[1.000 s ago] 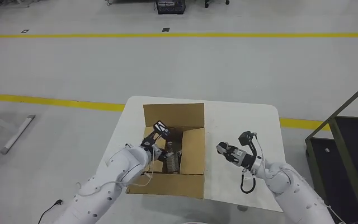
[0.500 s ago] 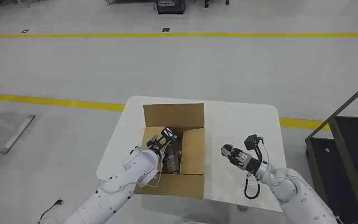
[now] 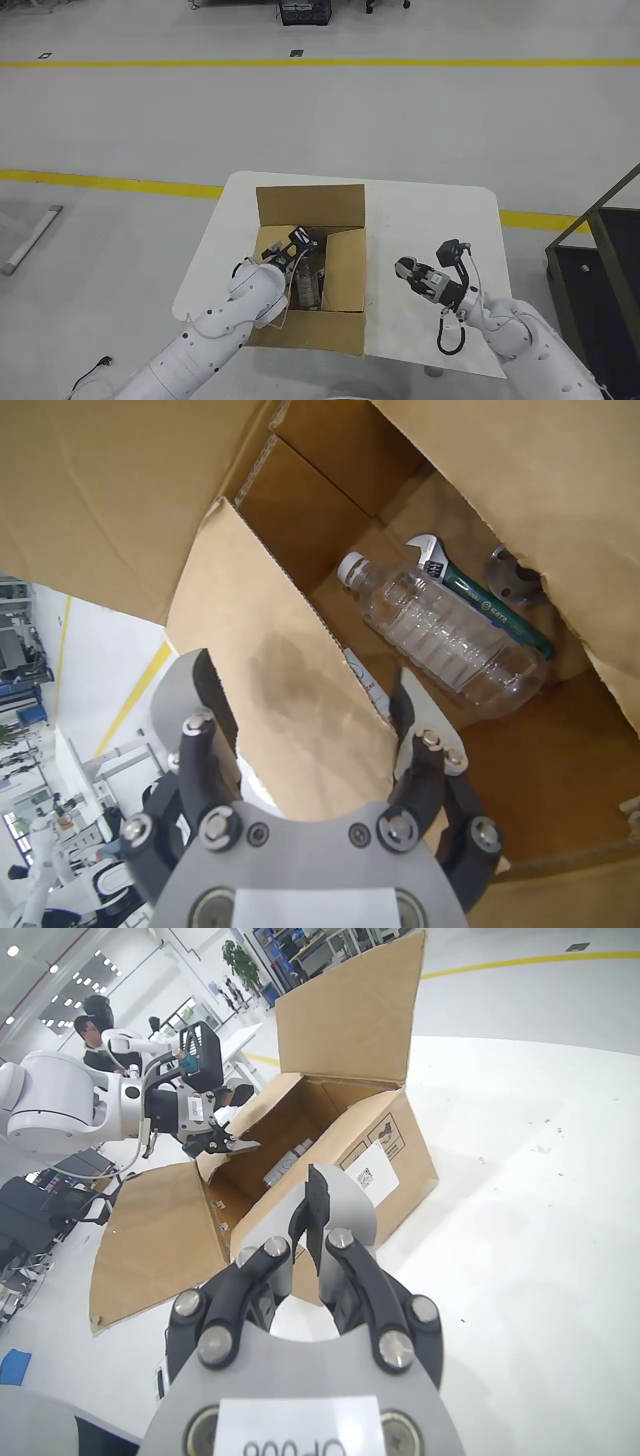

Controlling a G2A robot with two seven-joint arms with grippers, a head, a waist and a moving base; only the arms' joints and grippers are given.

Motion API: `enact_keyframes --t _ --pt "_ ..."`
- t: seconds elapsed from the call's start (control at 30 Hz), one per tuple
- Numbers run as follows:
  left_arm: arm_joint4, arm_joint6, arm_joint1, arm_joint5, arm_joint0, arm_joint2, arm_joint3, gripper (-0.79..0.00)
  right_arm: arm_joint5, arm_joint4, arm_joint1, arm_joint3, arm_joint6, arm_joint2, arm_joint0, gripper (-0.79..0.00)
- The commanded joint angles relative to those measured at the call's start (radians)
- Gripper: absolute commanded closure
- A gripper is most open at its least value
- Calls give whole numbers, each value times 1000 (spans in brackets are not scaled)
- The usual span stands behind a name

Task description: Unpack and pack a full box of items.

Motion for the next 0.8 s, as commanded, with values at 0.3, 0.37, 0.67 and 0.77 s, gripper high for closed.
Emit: enact_keyframes --t 0.3,0.37,0.67,0.77 --pt "25 32 -12 6 19 -42 3 0 -6 -3 -4 8 13 1 8 0" --pt "-12 36 -13 5 29 -63 -7 0 -5 1 -5 13 15 2 11 0" --pt "-180 37 -18 -23 70 -142 -83 0 -17 49 -3 27 20 35 13 0" --pt "-255 25 -21 -31 80 -166 -125 0 -28 77 -1 30 26 57 9 0"
